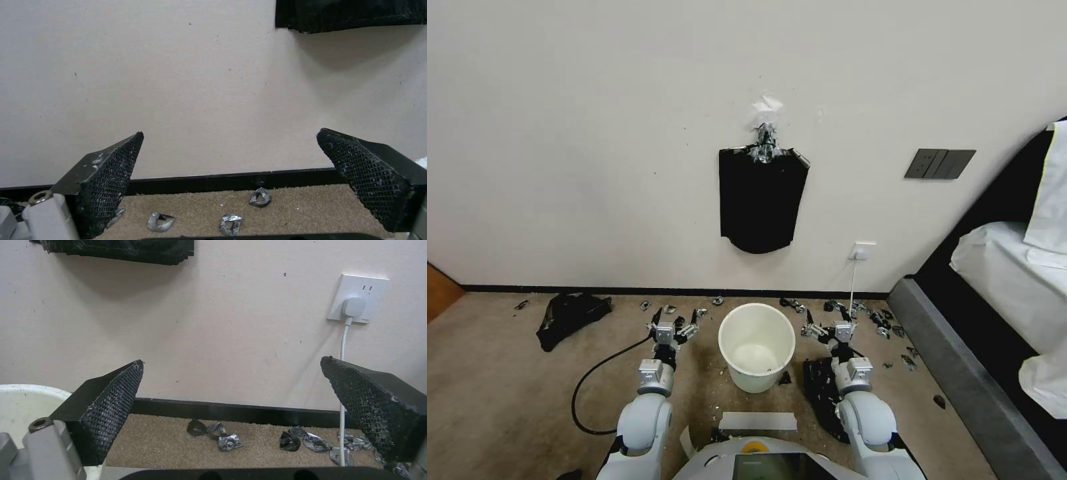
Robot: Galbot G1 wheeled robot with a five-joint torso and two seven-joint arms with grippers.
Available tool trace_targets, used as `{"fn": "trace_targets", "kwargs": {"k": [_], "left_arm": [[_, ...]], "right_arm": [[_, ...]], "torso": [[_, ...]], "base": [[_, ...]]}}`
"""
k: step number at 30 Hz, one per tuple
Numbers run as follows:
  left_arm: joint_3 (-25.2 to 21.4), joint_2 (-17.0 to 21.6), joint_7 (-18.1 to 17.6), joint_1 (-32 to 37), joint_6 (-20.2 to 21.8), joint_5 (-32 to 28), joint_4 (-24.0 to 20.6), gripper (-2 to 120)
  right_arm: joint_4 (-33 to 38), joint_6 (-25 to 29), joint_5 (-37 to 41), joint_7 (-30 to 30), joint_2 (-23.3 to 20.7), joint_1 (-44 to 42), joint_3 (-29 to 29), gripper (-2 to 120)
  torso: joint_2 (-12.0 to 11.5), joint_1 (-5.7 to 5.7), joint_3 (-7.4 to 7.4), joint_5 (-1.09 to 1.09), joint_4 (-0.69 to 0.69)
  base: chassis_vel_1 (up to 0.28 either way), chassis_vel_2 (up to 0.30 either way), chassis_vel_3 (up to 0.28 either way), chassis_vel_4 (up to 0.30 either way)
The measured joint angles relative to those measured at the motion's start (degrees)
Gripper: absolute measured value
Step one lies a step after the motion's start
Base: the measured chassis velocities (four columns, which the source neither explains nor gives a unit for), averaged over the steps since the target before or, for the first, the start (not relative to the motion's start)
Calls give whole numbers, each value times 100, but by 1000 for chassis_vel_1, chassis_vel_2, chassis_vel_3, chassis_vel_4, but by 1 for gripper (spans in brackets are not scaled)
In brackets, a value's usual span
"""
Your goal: Place a trash bag onto the trash bin.
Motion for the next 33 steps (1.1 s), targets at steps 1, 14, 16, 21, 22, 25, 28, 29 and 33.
{"fn": "trace_targets", "kwargs": {"k": [1,14,16,21,22,25,28,29,33], "left_arm": [[0,0,0,0,0,0,0,100],[0,0,0,0,0,0,0,100],[0,0,0,0,0,0,0,100],[0,0,0,-1,0,0,0,100],[0,0,0,-1,0,0,0,100],[0,0,0,0,0,0,0,100],[0,0,0,0,0,0,0,100],[0,0,0,-1,0,0,0,100],[0,0,0,0,0,0,0,100]], "right_arm": [[0,0,0,0,0,0,0,100],[0,0,0,0,0,0,0,100],[0,0,0,0,0,0,0,100],[0,0,0,0,0,0,0,100],[0,0,0,0,0,0,0,100],[0,0,0,0,0,0,0,100],[0,0,0,0,0,0,0,100],[0,0,0,0,0,0,0,100],[0,0,0,0,0,0,0,100]], "torso": [[0,0,0,0,0],[0,0,0,0,0],[0,0,0,0,0],[0,0,0,0,0],[0,0,0,0,0],[0,0,0,0,0],[0,0,0,0,0],[0,0,0,0,0],[0,0,0,0,0]], "base": [[0,0,0,0],[0,0,0,0],[0,0,0,0],[0,0,0,0],[0,0,0,0],[0,0,0,0],[0,0,0,0],[0,0,0,0],[0,0,0,0]]}}
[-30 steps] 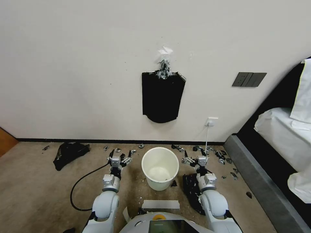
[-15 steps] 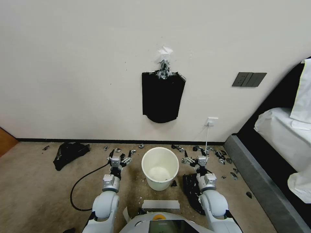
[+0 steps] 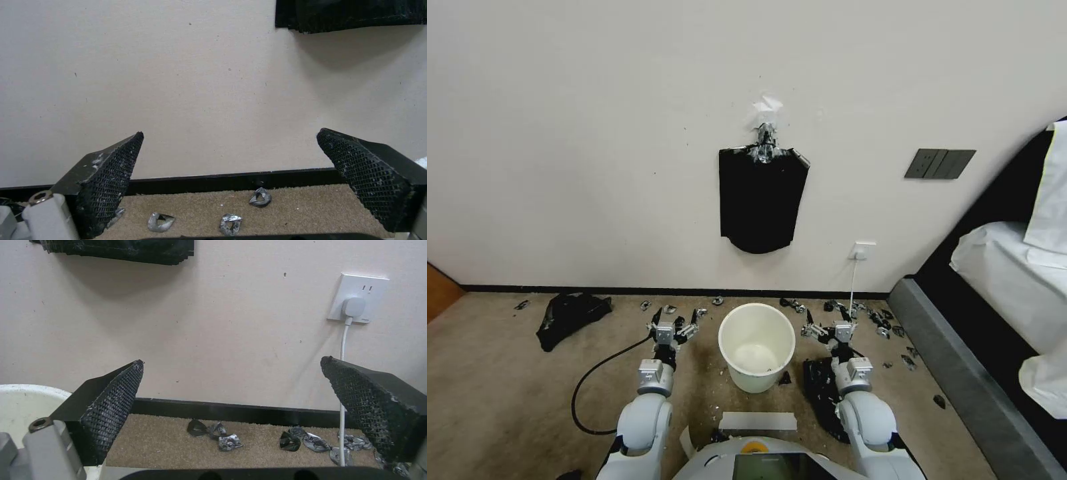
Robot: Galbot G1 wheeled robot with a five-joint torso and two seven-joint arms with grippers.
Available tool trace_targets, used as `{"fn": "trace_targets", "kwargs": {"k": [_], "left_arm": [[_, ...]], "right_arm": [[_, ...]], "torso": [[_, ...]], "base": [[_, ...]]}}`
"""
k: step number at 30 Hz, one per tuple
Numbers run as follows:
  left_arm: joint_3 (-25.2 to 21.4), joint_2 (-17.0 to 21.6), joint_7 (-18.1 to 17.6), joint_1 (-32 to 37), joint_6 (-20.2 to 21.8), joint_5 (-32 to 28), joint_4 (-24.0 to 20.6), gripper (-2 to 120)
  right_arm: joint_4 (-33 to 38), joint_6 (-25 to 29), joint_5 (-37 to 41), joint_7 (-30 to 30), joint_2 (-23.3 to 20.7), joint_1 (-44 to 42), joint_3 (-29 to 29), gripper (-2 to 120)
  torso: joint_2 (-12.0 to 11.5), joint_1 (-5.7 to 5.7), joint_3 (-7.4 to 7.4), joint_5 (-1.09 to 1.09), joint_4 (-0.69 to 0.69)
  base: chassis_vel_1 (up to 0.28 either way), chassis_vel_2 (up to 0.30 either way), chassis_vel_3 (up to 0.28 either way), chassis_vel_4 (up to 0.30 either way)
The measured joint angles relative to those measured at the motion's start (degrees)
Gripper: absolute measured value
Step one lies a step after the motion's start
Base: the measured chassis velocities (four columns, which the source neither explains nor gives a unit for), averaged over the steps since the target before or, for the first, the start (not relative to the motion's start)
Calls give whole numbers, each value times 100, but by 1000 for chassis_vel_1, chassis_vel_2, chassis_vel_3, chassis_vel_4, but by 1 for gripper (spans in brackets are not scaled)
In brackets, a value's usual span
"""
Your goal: Place a trash bag onto the trash bin.
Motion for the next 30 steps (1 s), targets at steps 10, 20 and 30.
{"fn": "trace_targets", "kwargs": {"k": [10,20,30], "left_arm": [[-72,-79,-175,599,228,-652,-1008,100],[-298,231,-2,952,-5,-1333,-1502,100],[-309,284,204,923,-305,-1362,-1326,100]], "right_arm": [[1054,-884,116,289,-33,-57,34,100],[2286,-1718,688,623,-198,-126,66,100],[2087,-1389,1078,477,-297,-41,-24,100]], "torso": [[0,0,0,0,1],[0,0,0,1,-1],[0,0,0,0,0]], "base": [[0,0,0,0],[0,0,0,0],[0,0,0,0]]}}
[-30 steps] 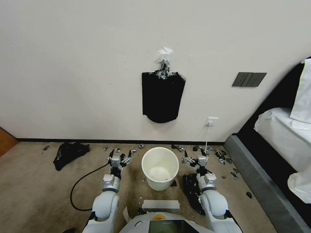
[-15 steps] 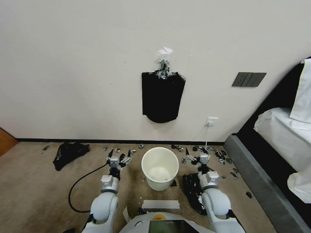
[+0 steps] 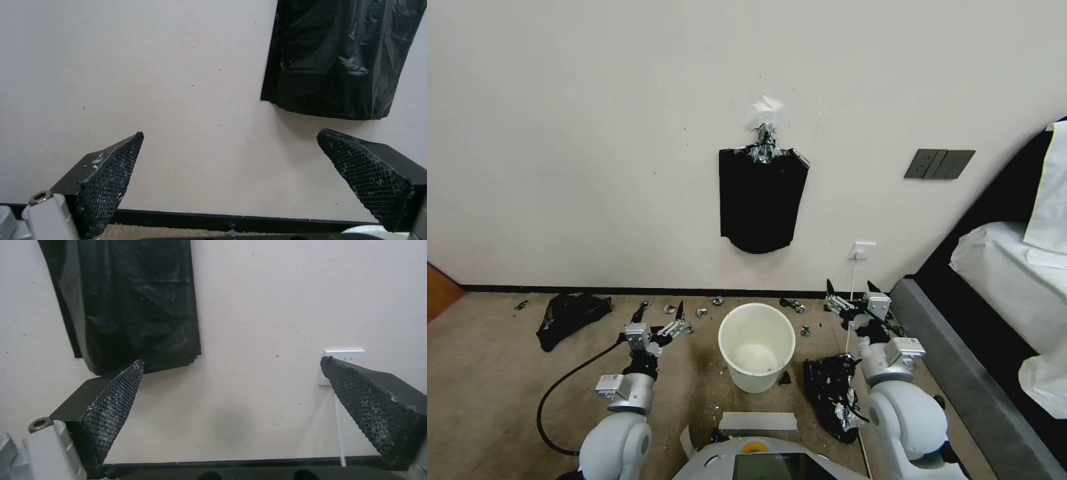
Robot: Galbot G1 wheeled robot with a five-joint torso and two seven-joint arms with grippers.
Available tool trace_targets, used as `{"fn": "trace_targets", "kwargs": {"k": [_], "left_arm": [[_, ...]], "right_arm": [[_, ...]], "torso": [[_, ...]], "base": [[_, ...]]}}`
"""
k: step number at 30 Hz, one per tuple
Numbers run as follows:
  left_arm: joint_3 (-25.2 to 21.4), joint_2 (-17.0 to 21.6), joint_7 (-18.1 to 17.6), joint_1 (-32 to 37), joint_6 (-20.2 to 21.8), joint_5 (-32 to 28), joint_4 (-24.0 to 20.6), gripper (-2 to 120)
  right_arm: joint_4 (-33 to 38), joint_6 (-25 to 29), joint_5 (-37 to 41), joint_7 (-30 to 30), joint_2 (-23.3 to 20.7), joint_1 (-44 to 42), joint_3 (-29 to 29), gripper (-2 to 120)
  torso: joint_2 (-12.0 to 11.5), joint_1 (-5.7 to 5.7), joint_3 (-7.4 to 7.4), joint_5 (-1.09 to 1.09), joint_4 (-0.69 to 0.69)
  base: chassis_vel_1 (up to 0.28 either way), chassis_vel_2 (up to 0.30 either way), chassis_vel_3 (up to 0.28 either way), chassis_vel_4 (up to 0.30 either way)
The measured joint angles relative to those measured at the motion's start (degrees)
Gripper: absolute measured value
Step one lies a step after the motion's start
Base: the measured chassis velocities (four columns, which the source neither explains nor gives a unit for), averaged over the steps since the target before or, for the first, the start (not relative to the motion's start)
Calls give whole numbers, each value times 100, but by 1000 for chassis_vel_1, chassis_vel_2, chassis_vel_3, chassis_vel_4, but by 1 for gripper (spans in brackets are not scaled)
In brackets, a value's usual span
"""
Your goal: Place a trash bag onto the trash bin.
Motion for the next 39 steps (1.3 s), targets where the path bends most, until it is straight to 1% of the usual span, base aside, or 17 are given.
{"fn": "trace_targets", "kwargs": {"k": [3,6,7,8,9,10,12,13,16,18,23,24,25,27,32,35,39], "left_arm": [[-4,13,27,-6,-71,0,35,100],[-28,14,92,-12,-181,0,99,100],[-28,14,92,-12,-181,0,99,100],[-33,2,126,-12,-228,0,128,100],[-33,2,126,-12,-228,0,128,100],[-34,-20,171,-9,-285,4,164,100],[-38,-49,231,-13,-324,6,187,100],[-38,-49,231,-13,-324,6,187,100],[-53,-94,351,-25,-417,7,235,100],[-54,-96,371,-25,-430,7,240,100],[-62,-148,420,-33,-483,-3,266,100],[-62,-148,420,-33,-483,-3,266,100],[-73,-175,423,-19,-497,-3,269,100],[-109,-205,425,8,-522,-2,280,100],[-154,-233,425,28,-534,-1,285,100],[-188,-278,424,54,-550,8,285,100],[-209,-322,422,95,-572,19,266,100]], "right_arm": [[-84,79,182,-39,-55,66,-24,100],[-166,43,747,-73,-176,237,-97,100],[-166,43,747,-73,-176,237,-97,100],[-188,-17,1119,-41,-246,351,-185,100],[-188,-17,1119,-41,-246,351,-185,100],[-242,-73,1776,17,-348,548,-327,100],[-344,-78,2352,39,-420,757,-447,100],[-344,-78,2352,39,-420,757,-447,100],[-615,-68,3682,110,-524,1404,-718,100],[-650,-74,3827,130,-532,1501,-752,100],[-994,-101,4941,351,-513,2317,-1035,100],[-994,-101,4941,351,-513,2317,-1035,100],[-1189,-76,5428,475,-485,2667,-1145,100],[-1541,45,5970,614,-438,3172,-1317,100],[-1909,187,6483,733,-381,3763,-1453,100],[-2146,283,7167,881,-299,4312,-1504,100],[-2388,339,7767,963,-190,4751,-1504,100]], "torso": [[0,0,0,0,0],[0,0,0,0,-1],[0,0,0,0,-1],[0,0,0,0,0],[0,0,0,0,0],[0,0,0,0,0],[0,0,0,1,0],[0,0,0,1,0],[0,0,1,0,1],[0,0,0,0,1],[0,0,0,0,0],[0,0,0,0,0],[0,0,1,-1,2],[0,0,1,0,1],[0,0,1,0,1],[0,0,1,0,0],[0,0,1,0,0]], "base": [[0,0,0,0],[0,0,0,0],[0,0,0,0],[0,0,0,0],[0,0,0,0],[0,0,0,0],[0,0,0,0],[0,0,0,0],[0,0,0,0],[0,0,0,0],[0,0,0,0],[0,0,0,0],[0,0,0,0],[0,0,0,0],[0,0,0,0],[0,0,0,0],[0,0,0,0]]}}
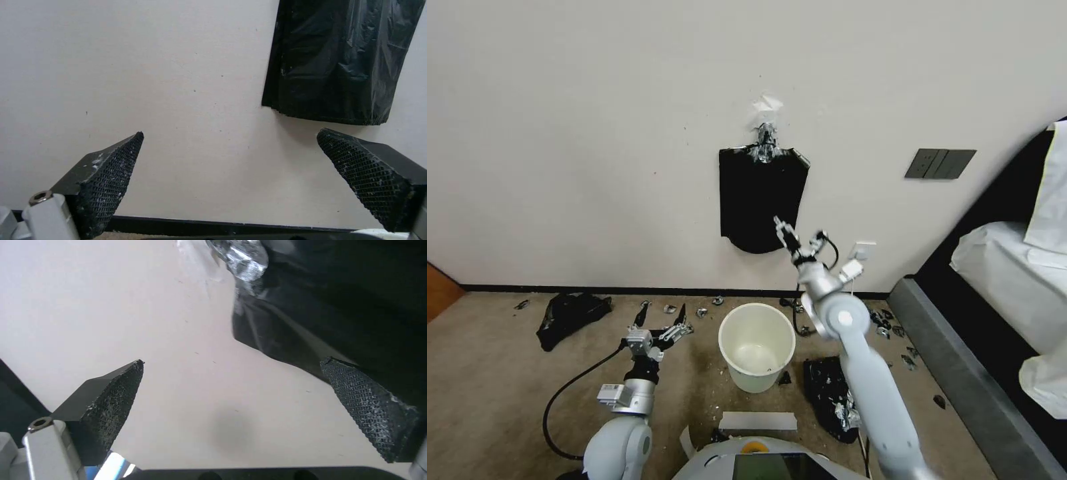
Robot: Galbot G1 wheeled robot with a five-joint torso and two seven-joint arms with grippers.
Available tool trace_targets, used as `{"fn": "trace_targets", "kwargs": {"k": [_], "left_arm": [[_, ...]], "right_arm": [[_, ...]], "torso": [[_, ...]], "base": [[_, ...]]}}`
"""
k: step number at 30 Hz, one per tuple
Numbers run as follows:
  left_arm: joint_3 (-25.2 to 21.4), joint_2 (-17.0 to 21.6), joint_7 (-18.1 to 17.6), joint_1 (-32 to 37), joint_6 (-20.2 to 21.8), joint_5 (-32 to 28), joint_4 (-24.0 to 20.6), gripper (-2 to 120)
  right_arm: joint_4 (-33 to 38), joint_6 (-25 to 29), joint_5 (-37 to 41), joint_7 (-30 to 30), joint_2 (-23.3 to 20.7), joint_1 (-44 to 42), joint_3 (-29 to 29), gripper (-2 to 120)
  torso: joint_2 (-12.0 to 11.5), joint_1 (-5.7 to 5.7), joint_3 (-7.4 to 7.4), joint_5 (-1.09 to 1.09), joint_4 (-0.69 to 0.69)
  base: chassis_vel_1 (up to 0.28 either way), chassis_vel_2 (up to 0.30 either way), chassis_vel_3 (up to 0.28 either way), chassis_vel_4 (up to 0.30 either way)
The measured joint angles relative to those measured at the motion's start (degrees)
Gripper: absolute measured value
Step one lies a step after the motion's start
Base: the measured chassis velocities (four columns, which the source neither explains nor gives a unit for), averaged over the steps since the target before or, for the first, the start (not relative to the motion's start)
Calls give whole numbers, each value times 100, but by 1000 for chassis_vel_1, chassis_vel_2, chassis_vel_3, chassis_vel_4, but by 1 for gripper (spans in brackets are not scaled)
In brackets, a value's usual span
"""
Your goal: Place a trash bag onto the trash bin.
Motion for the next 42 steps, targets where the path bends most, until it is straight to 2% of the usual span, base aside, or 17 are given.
{"fn": "trace_targets", "kwargs": {"k": [8,13,20,30,42], "left_arm": [[-44,-37,-3,-5,-12,8,11,100],[-58,-105,-6,-34,-20,25,56,100],[-70,-144,-8,-38,-46,37,82,100],[-44,-57,-10,-132,-47,37,196,100],[-36,-35,-10,-202,-44,32,287,100]], "right_arm": [[-700,48,283,5,123,672,-151,100],[-1492,150,122,-81,145,1371,-443,100],[-2096,282,-73,-221,176,1830,-528,100],[-2425,352,-242,-264,190,2128,-259,100],[-2381,335,-287,-225,418,2152,-279,100]], "torso": [[0,0,0,1,-1],[0,0,0,0,2],[0,0,0,0,0],[0,-1,0,0,-1],[0,-1,-1,0,1]], "base": [[0,0,0,0],[0,0,0,0],[0,0,0,0],[0,0,0,0],[0,0,0,0]]}}
